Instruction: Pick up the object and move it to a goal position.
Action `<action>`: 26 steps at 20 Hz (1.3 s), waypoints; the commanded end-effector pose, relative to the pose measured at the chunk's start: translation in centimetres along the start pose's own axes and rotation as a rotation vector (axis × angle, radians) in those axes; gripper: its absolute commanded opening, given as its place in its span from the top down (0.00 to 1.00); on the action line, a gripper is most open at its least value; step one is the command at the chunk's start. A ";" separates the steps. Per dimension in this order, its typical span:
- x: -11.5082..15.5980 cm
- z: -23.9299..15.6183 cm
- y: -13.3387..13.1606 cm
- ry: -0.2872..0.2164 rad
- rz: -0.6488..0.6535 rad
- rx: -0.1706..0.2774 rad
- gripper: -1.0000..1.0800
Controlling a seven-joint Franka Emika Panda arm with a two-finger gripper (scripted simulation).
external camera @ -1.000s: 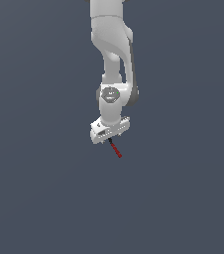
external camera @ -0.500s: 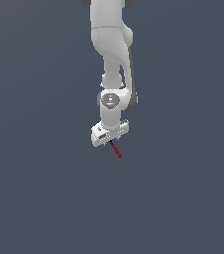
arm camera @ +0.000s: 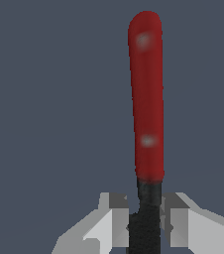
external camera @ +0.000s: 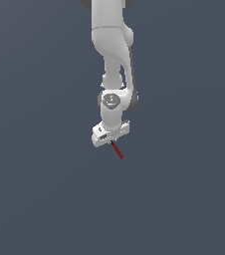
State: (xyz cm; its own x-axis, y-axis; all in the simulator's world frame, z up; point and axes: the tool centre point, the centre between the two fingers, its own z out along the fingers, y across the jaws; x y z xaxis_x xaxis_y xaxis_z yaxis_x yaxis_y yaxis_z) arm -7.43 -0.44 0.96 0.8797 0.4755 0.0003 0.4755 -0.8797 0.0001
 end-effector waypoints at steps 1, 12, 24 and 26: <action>0.0 0.0 0.0 0.000 0.000 0.000 1.00; -1.3 -3.3 1.3 0.000 0.000 0.000 1.00; -5.1 -13.5 5.2 0.000 0.000 0.001 1.00; -5.9 -15.8 6.1 0.001 0.000 0.001 1.00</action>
State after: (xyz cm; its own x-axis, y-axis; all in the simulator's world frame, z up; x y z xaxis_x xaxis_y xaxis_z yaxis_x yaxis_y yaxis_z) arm -9.46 -7.76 15.03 0.8797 0.4756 0.0000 0.4756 -0.8797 -0.0006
